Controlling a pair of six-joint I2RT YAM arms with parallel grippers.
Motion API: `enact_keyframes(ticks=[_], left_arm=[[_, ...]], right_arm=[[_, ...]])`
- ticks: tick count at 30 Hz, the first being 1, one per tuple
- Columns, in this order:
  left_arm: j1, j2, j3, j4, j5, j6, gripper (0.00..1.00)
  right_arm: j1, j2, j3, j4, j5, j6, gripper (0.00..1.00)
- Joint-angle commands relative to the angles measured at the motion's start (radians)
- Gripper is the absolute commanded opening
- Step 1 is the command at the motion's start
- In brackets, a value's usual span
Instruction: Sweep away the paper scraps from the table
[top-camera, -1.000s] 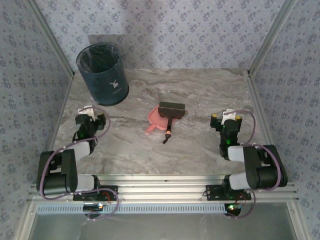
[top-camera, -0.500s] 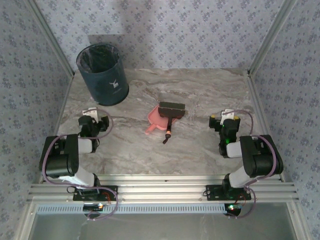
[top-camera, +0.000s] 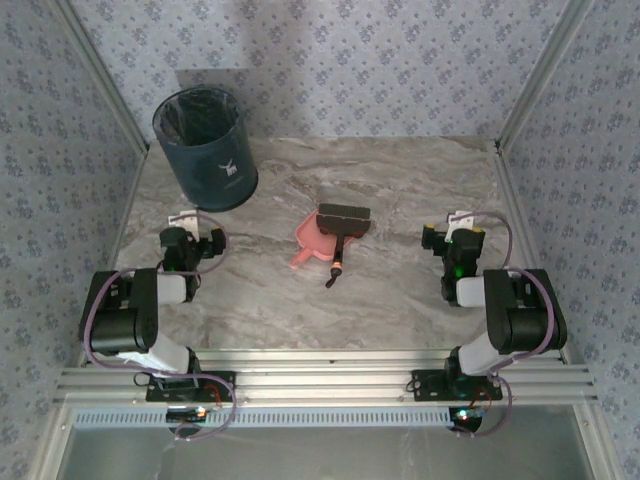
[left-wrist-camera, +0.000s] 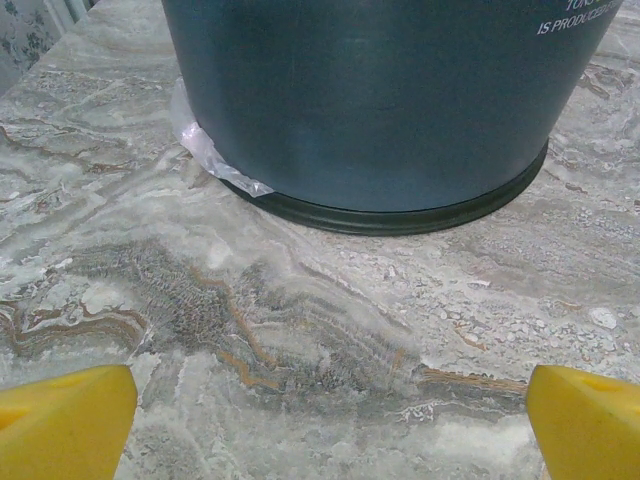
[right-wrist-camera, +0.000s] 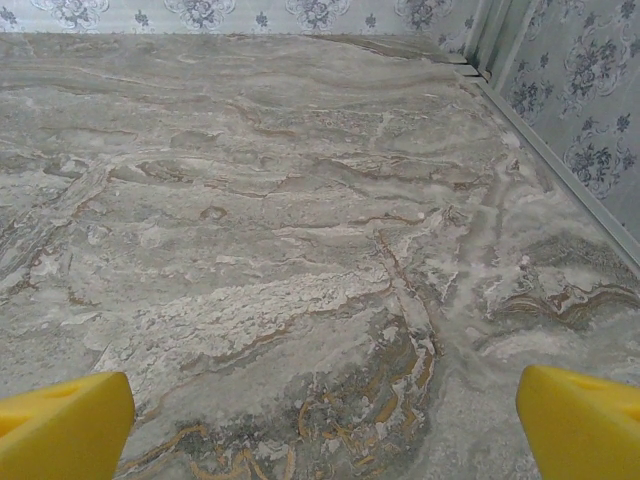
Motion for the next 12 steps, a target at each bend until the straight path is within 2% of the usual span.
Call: enact_keyframes(ticks=[1,12], left_arm=[[-0.007,0.002,0.022,0.005,-0.01,0.013,1.0],[-0.005,0.003,0.022,0.005,-0.007,0.012,1.0]], right_arm=[[-0.004,0.008,0.013,-0.01,-0.01,0.014,1.0],[-0.004,0.008,0.013,-0.01,-0.009,0.014,1.0]])
